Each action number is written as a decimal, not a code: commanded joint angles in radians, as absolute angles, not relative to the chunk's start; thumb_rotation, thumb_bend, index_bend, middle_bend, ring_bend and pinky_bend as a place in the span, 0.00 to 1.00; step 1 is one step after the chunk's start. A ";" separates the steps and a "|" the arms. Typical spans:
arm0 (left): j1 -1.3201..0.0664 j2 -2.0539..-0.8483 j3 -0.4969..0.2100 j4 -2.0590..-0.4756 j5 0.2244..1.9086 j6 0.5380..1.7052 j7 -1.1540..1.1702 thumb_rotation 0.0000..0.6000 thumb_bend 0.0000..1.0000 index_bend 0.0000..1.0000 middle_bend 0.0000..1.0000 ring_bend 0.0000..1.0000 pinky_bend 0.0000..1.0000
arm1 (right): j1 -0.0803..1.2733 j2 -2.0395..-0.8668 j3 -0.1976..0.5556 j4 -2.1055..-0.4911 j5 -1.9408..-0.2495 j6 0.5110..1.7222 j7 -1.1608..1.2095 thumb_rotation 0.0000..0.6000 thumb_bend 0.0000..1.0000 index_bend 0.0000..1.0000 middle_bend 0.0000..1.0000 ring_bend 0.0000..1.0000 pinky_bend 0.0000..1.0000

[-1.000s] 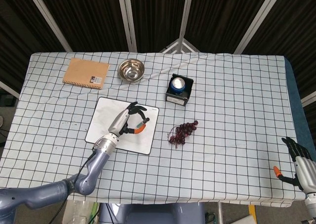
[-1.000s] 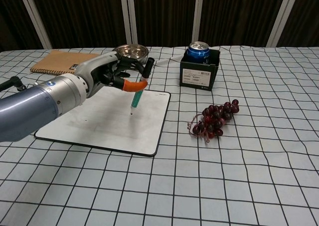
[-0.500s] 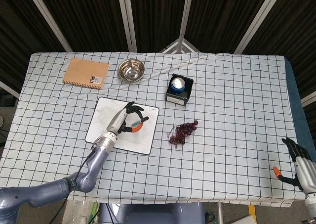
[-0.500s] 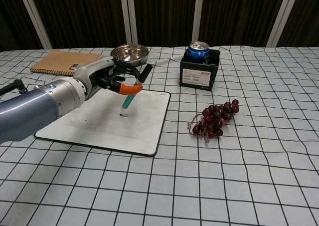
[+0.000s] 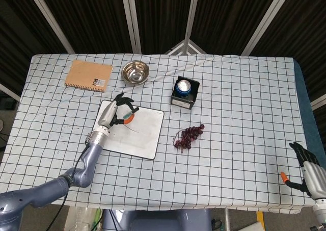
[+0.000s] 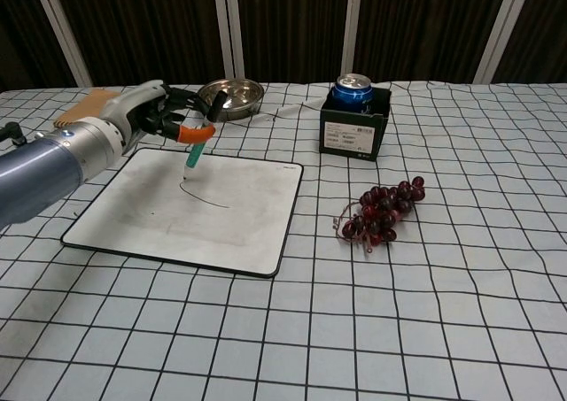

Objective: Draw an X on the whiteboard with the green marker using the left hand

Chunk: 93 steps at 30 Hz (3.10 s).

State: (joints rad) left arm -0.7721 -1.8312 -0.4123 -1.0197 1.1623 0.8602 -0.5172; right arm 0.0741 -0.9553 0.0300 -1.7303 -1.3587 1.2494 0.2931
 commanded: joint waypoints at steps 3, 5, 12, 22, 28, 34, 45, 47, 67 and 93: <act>-0.769 -1.791 -0.480 -1.047 1.149 0.902 -0.589 1.00 0.59 0.74 0.26 0.03 0.06 | 0.074 -0.954 0.031 -1.731 -1.362 1.252 0.298 1.00 0.35 0.00 0.00 0.00 0.00; -0.768 -1.779 -0.491 -1.065 1.139 0.905 -0.590 1.00 0.59 0.74 0.26 0.03 0.06 | 0.073 -0.954 0.030 -1.730 -1.365 1.253 0.300 1.00 0.35 0.00 0.00 0.00 0.00; -0.765 -1.771 -0.467 -1.135 1.115 0.889 -0.542 1.00 0.58 0.74 0.26 0.03 0.06 | 0.073 -0.953 0.028 -1.730 -1.378 1.255 0.311 1.00 0.35 0.00 0.00 0.00 0.00; -0.792 -1.832 -0.435 -1.160 1.078 0.870 -0.465 1.00 0.58 0.74 0.26 0.03 0.06 | 0.076 -0.951 0.027 -1.727 -1.378 1.249 0.322 1.00 0.35 0.00 0.00 0.00 0.00; -0.806 -1.866 -0.436 -1.150 1.058 0.868 -0.443 1.00 0.58 0.74 0.26 0.04 0.06 | 0.075 -0.949 0.027 -1.726 -1.379 1.249 0.331 1.00 0.35 0.00 0.00 0.00 0.00; -0.810 -1.877 -0.430 -1.149 1.042 0.858 -0.423 1.00 0.58 0.74 0.26 0.03 0.06 | 0.076 -0.948 0.027 -1.725 -1.379 1.249 0.333 1.00 0.35 0.00 0.00 0.00 0.00; -0.804 -1.880 -0.418 -1.164 1.028 0.854 -0.392 1.00 0.58 0.75 0.26 0.03 0.06 | 0.075 -0.948 0.025 -1.726 -1.386 1.254 0.328 1.00 0.35 0.00 0.00 0.00 0.00; -0.802 -1.875 -0.416 -1.168 1.022 0.852 -0.382 1.00 0.58 0.75 0.27 0.03 0.06 | 0.074 -0.948 0.025 -1.725 -1.385 1.254 0.328 1.00 0.35 0.00 0.00 0.00 0.00; -0.698 -1.774 -0.351 -1.285 0.986 0.882 -0.315 1.00 0.58 0.75 0.27 0.03 0.06 | 0.070 -0.955 0.024 -1.721 -1.393 1.274 0.293 1.00 0.35 0.00 0.00 0.00 0.00; -0.715 -1.699 -0.464 -1.438 0.960 0.912 -0.347 1.00 0.58 0.75 0.27 0.03 0.06 | 0.072 -0.957 0.024 -1.722 -1.395 1.273 0.296 1.00 0.35 0.00 0.00 0.00 0.00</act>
State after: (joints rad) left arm -0.7062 -1.6892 -0.4666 -1.4467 0.9641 0.9176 -0.3541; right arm 0.0721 -0.9569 0.0243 -1.7217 -1.3948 1.2733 0.2956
